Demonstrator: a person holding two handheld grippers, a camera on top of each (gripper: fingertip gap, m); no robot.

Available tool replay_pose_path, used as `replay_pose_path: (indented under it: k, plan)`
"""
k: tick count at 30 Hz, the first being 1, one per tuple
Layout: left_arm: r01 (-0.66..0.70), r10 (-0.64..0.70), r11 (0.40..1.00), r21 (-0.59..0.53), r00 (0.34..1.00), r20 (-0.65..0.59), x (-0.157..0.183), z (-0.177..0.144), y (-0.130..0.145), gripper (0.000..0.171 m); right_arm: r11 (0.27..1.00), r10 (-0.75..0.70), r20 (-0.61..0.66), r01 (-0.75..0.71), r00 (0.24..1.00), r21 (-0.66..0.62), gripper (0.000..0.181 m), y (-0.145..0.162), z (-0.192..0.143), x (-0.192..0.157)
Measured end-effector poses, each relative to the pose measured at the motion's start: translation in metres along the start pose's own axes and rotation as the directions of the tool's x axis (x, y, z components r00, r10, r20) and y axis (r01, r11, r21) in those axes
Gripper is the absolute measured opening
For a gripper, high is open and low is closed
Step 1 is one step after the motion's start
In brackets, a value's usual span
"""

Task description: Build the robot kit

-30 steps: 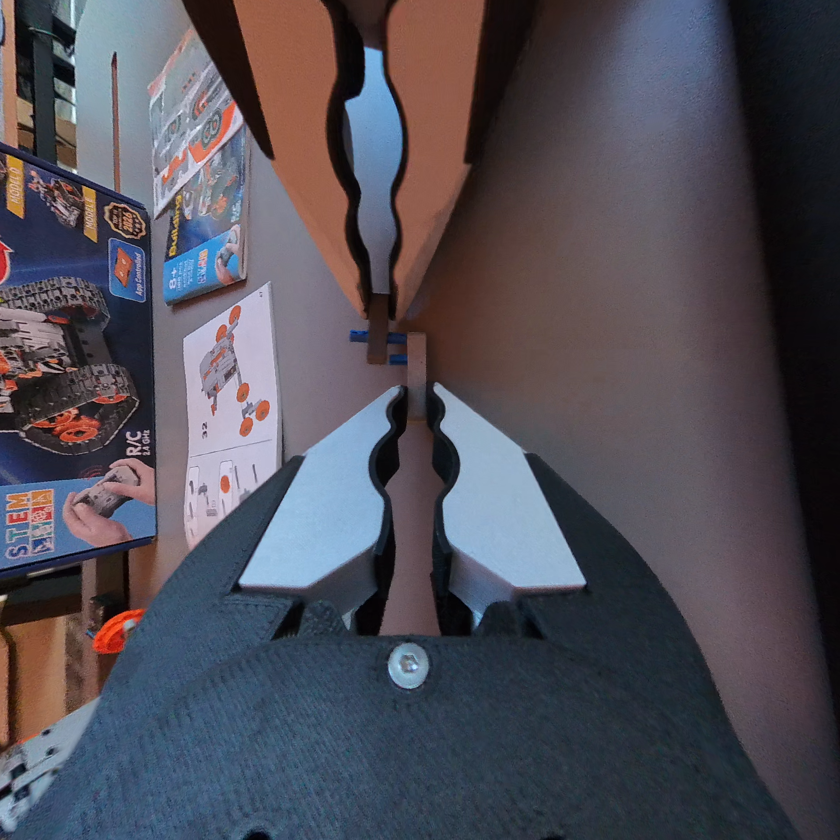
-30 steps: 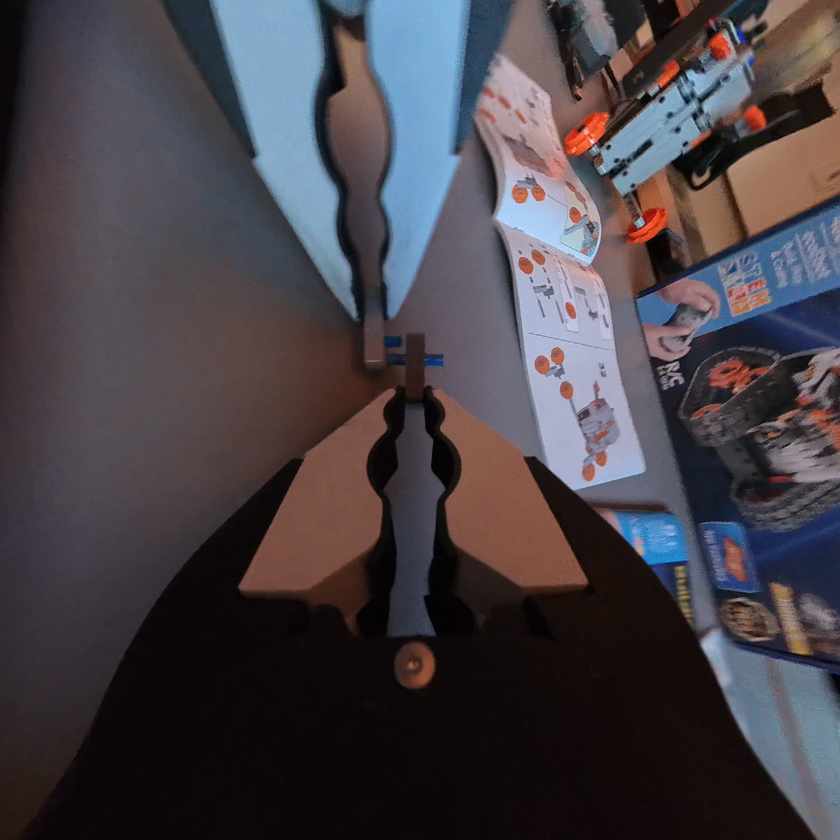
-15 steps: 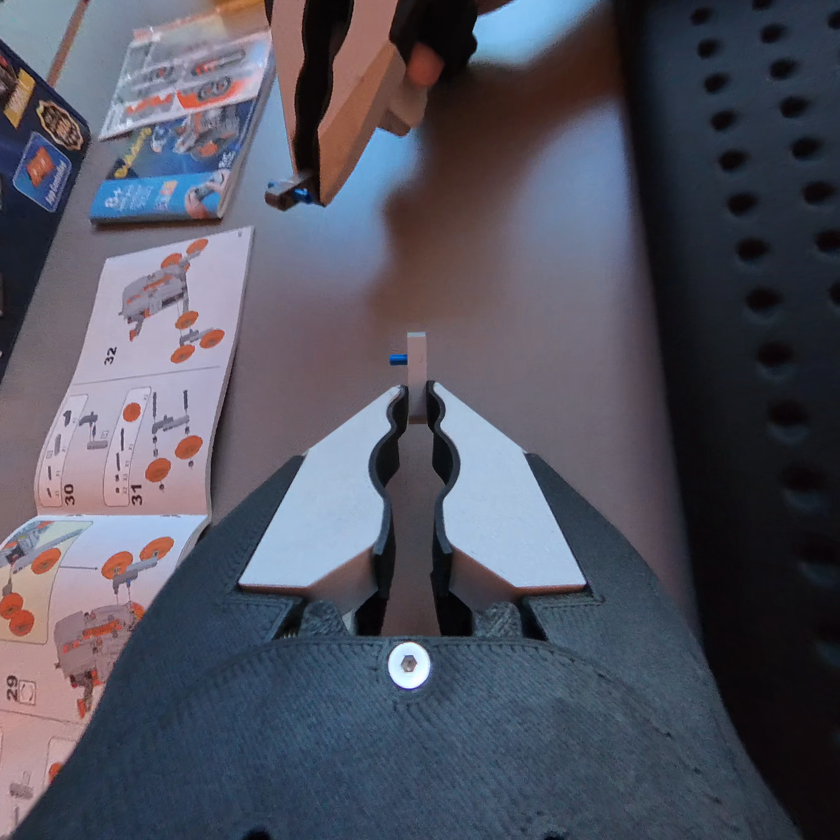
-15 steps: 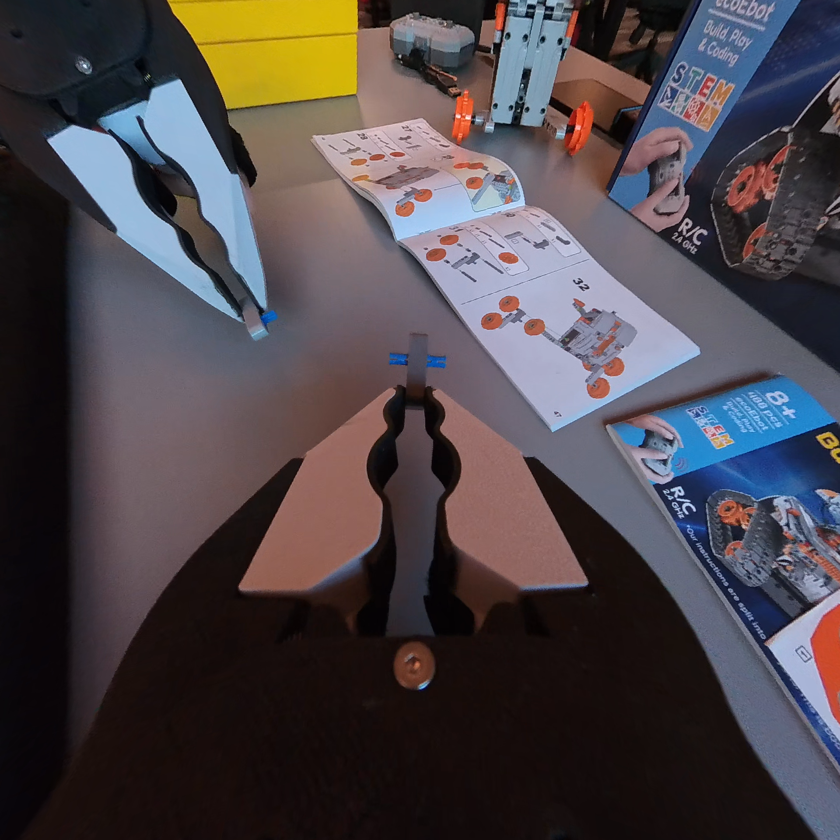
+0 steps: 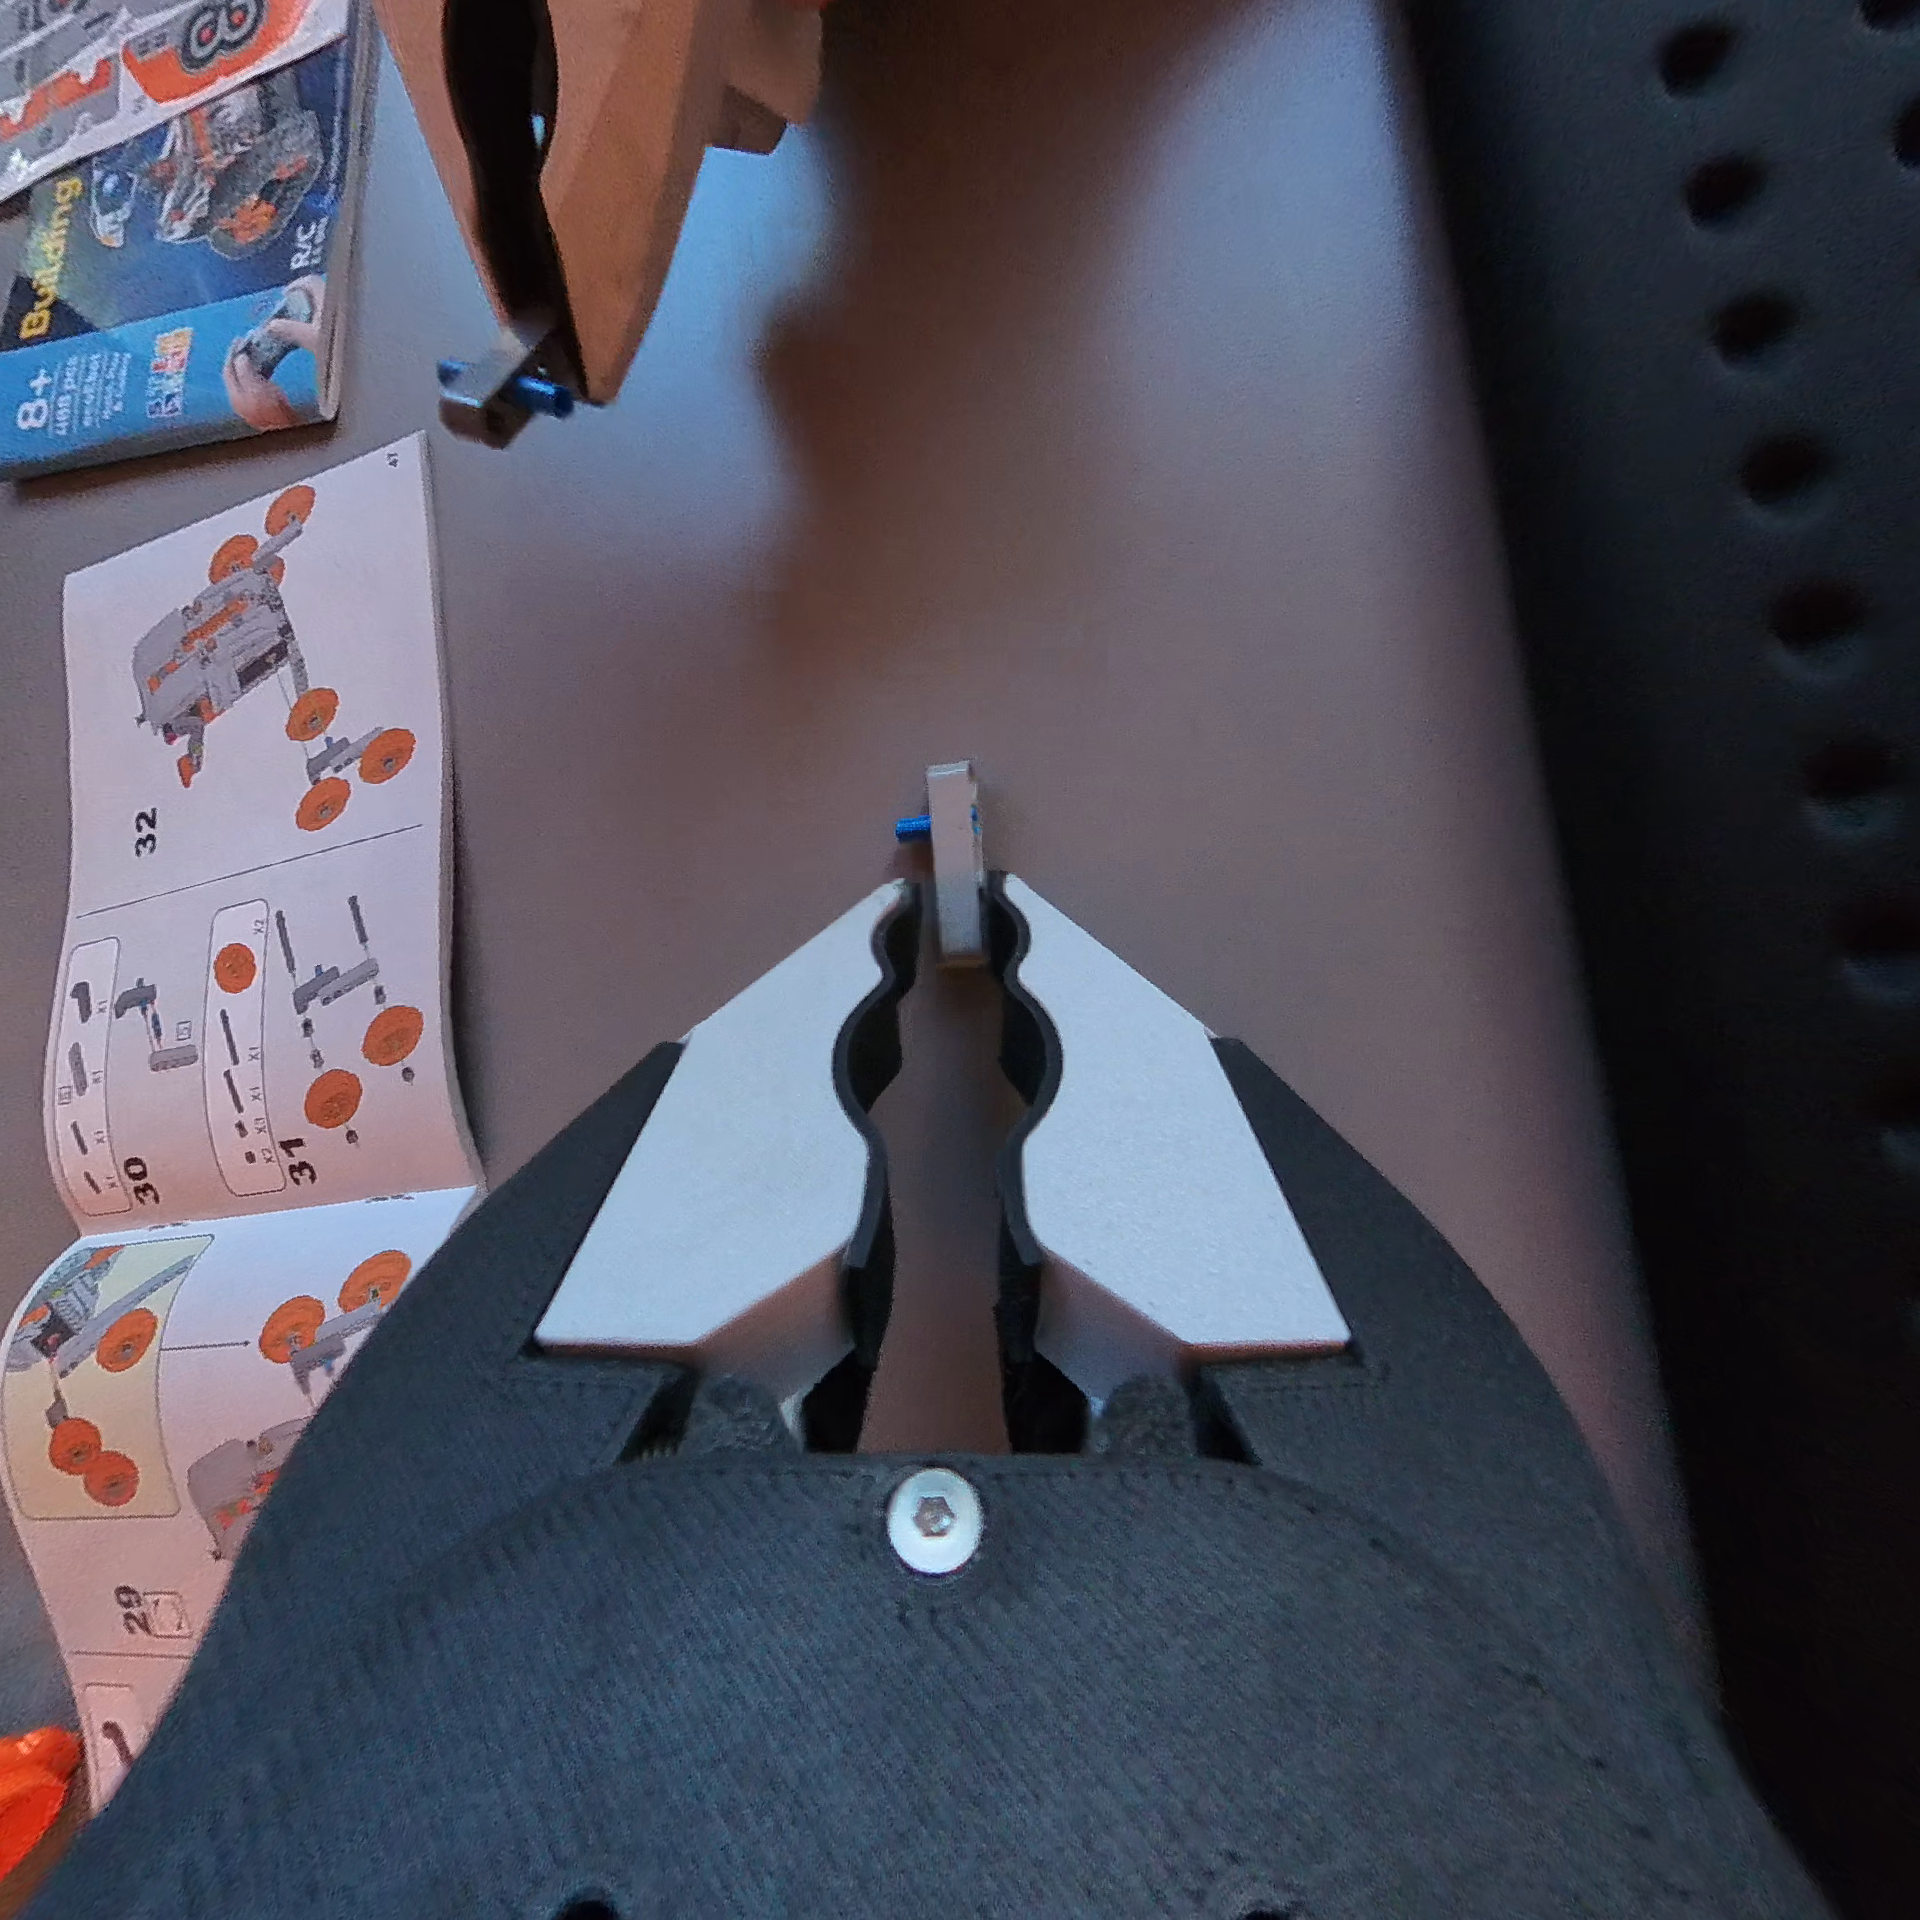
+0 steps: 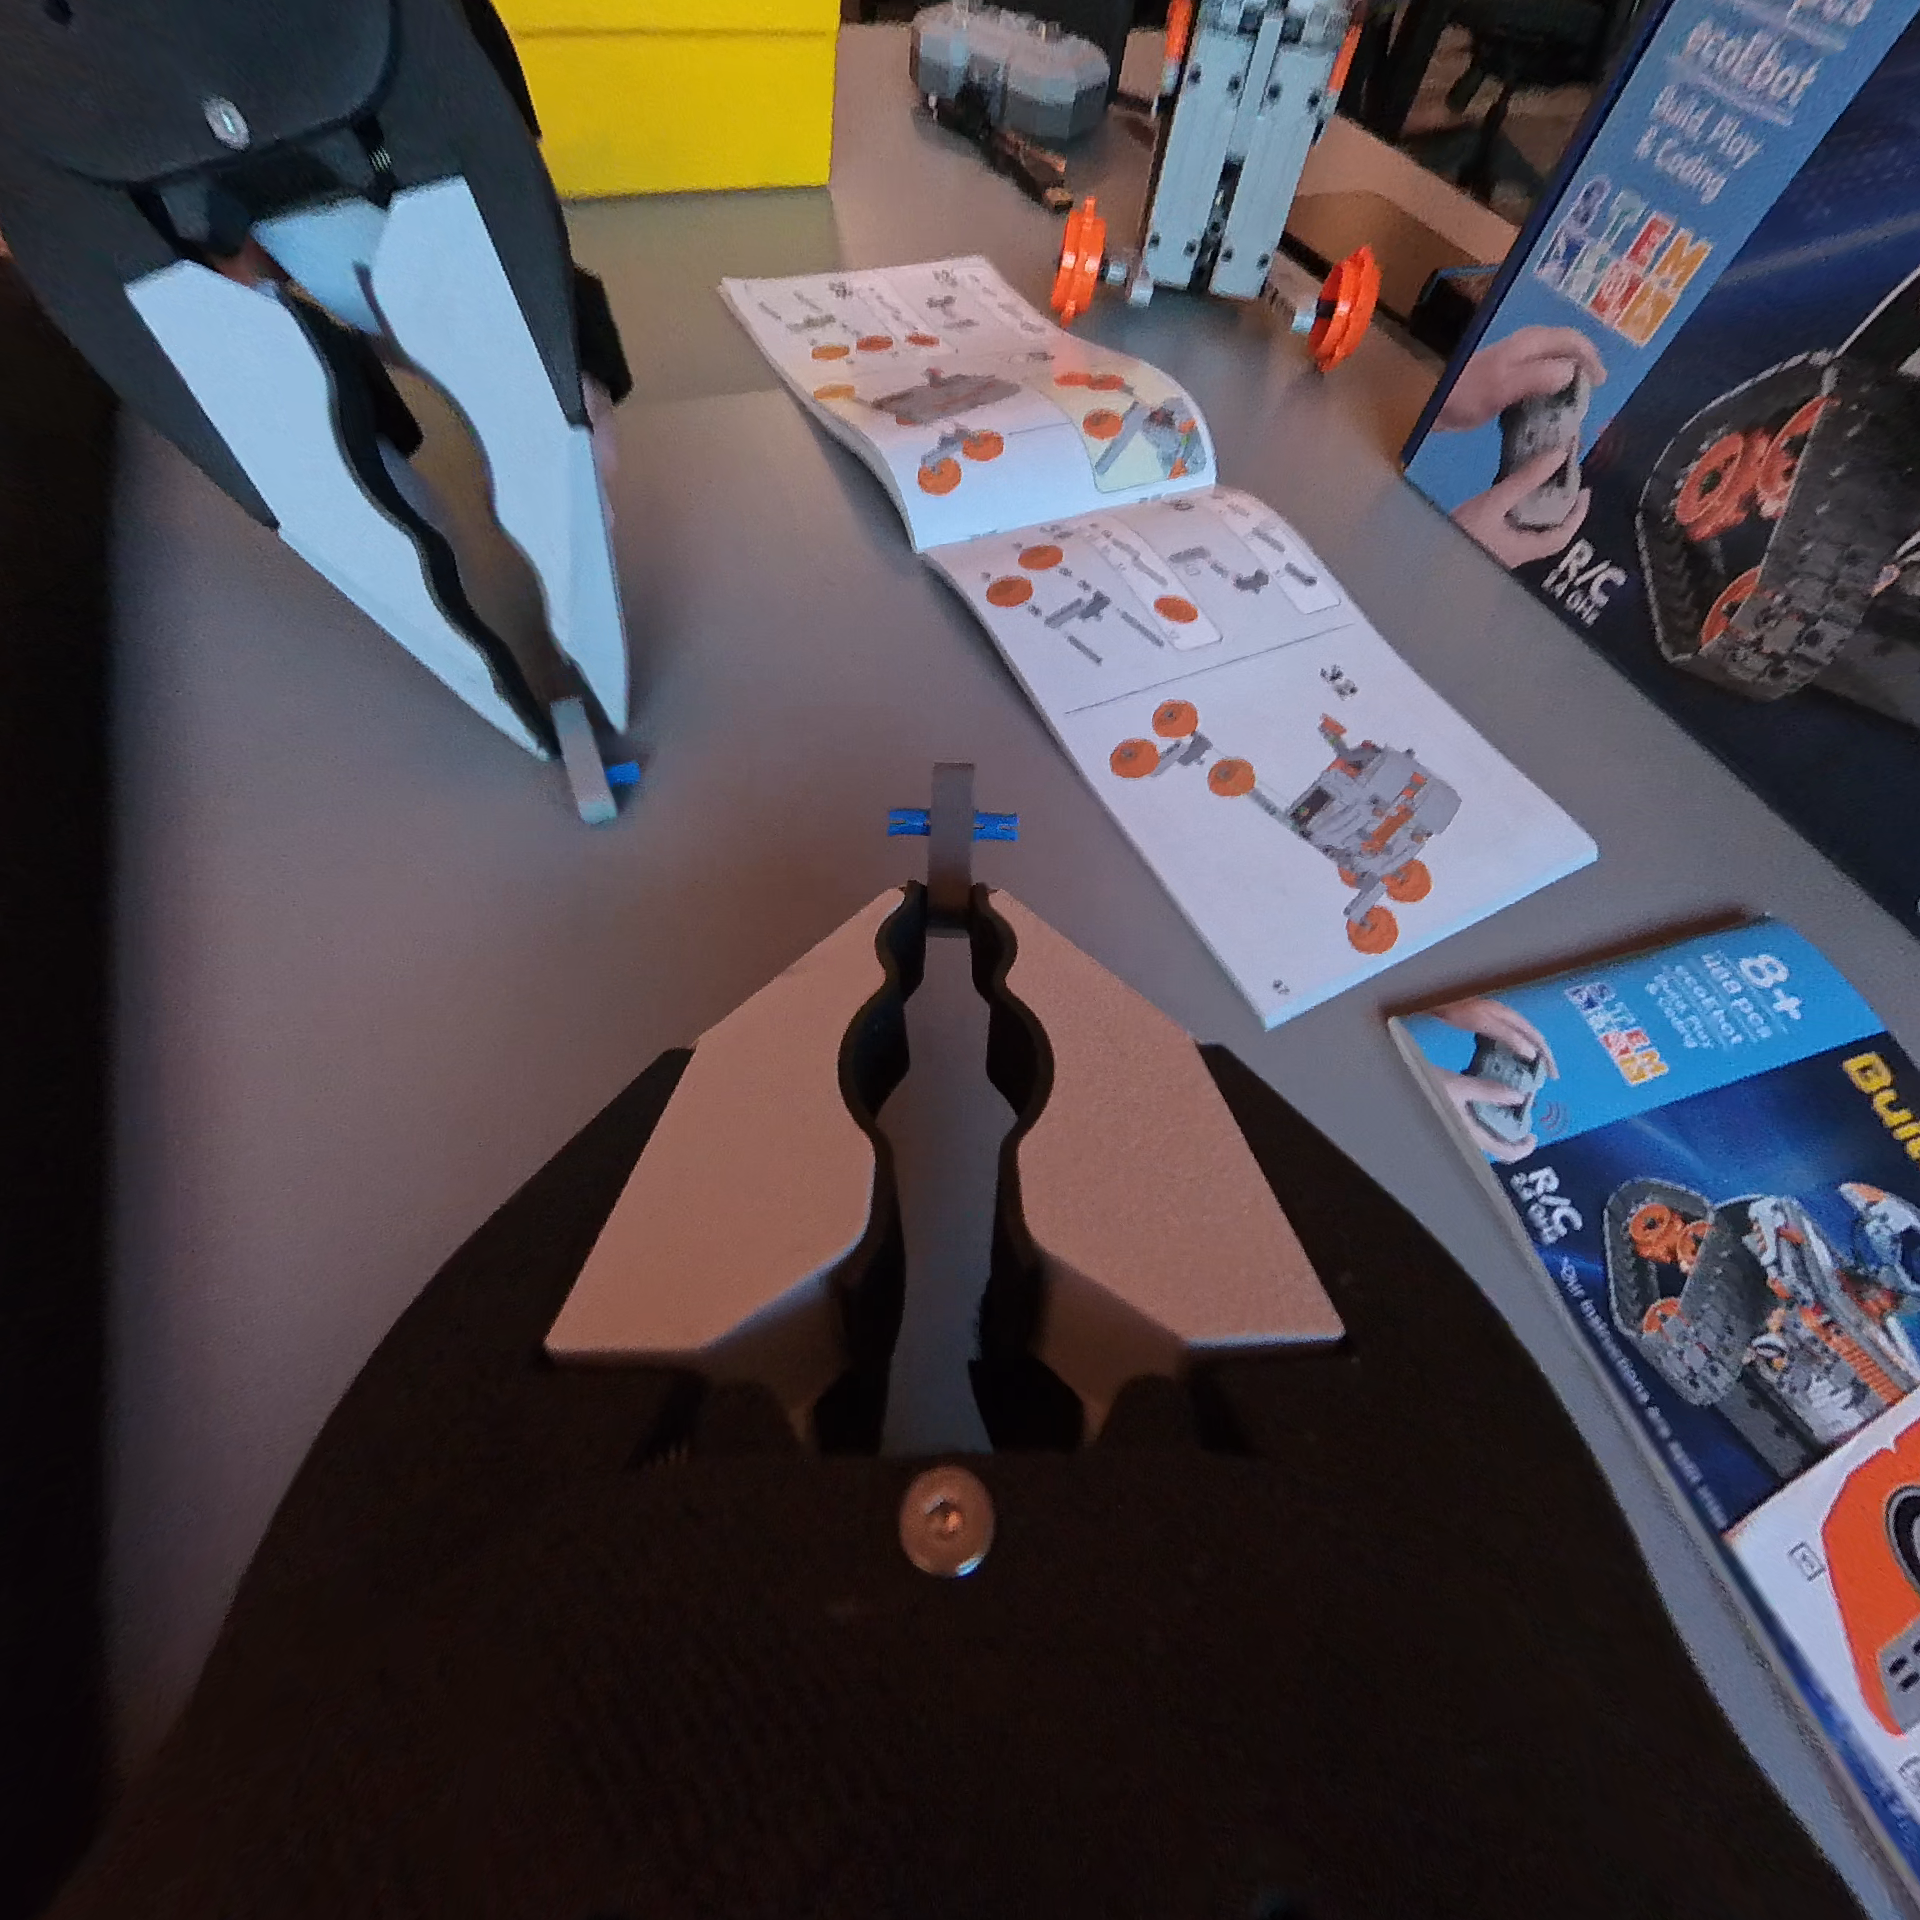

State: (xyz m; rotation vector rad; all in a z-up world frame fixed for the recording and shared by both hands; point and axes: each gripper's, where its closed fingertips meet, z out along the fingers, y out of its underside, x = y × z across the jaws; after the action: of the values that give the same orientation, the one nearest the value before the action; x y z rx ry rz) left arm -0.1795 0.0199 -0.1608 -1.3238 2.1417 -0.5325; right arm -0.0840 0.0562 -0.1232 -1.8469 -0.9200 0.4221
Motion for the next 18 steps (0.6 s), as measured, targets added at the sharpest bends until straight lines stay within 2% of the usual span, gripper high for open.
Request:
replay_pose_path:
  k: [2, 4, 8, 13, 15, 16, 18]
  plan:
    - [0.046, -0.046, 0.999, 0.010, 0.999, 0.013, -0.006, -0.003, 0.000, 0.019, 0.999, -0.028, -0.031, 0.030, 0.999, 0.045, 0.006, -0.015, -0.001, 0.003]
    - [0.125, -0.127, 0.989, 0.074, 0.992, 0.016, -0.011, -0.011, -0.006, 0.020, 0.995, -0.078, -0.071, 0.082, 0.994, 0.063, 0.006, -0.025, -0.002, 0.006]
    - [0.300, -0.302, 0.938, 0.171, 0.953, -0.017, -0.010, -0.029, -0.003, 0.022, 0.988, -0.151, -0.079, 0.154, 0.985, 0.025, 0.006, -0.019, 0.002, 0.001]
    - [0.372, -0.390, 0.890, 0.262, 0.920, 0.020, -0.014, -0.038, -0.010, 0.015, 0.968, -0.251, -0.108, 0.251, 0.962, -0.011, 0.006, -0.019, 0.007, -0.001]
    - [0.448, -0.470, 0.827, 0.339, 0.882, -0.018, -0.022, -0.042, -0.024, 0.016, 0.944, -0.330, -0.117, 0.331, 0.937, -0.011, 0.006, -0.026, 0.009, -0.005]
    - [0.493, -0.523, 0.776, 0.393, 0.852, -0.037, -0.030, -0.045, -0.032, 0.013, 0.922, -0.386, -0.127, 0.388, 0.914, -0.010, 0.006, -0.031, 0.010, -0.008]
    - [0.577, -0.605, 0.661, 0.480, 0.788, -0.114, -0.045, -0.051, -0.047, 0.020, 0.850, -0.525, -0.102, 0.526, 0.845, -0.018, 0.006, -0.036, 0.013, -0.019]
